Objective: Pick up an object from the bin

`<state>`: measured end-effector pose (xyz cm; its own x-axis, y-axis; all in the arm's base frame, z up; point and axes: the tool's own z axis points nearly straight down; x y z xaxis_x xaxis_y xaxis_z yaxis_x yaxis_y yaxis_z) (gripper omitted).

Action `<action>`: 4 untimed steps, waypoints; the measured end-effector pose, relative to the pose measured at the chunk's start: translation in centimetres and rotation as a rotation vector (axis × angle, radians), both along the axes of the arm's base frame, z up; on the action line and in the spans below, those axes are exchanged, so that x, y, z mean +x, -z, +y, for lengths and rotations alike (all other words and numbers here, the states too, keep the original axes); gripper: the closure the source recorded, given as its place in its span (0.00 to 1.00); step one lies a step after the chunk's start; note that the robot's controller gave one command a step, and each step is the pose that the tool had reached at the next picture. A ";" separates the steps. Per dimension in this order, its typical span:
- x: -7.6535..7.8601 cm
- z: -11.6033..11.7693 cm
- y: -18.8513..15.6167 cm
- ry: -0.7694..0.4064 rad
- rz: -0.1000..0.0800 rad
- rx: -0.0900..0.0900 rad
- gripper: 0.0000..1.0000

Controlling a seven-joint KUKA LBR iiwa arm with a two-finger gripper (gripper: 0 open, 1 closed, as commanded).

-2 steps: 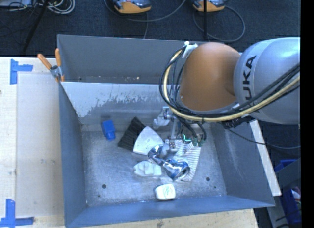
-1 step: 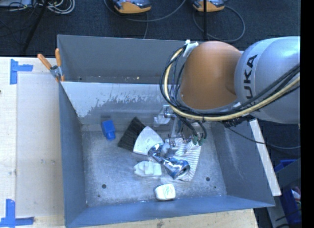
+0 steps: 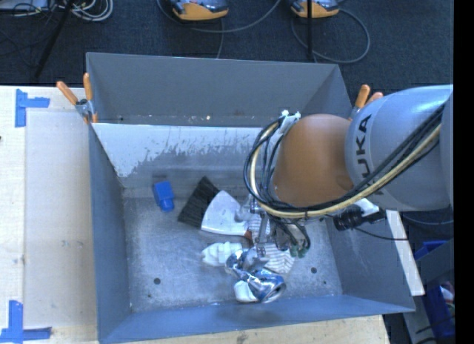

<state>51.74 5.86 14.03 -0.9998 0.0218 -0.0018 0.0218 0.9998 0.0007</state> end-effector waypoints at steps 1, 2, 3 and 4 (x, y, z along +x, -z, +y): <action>-1.1 -0.9 3.0 0.001 0.009 -0.001 0.00; 1.5 -0.6 1.2 0.202 0.004 0.000 0.00; -1.1 1.3 6.1 0.219 -0.011 0.003 0.00; -0.8 0.9 5.7 0.223 -0.005 -0.001 1.00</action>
Offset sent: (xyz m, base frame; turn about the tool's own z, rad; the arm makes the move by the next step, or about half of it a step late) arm 0.0194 -0.0045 -0.0085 0.2099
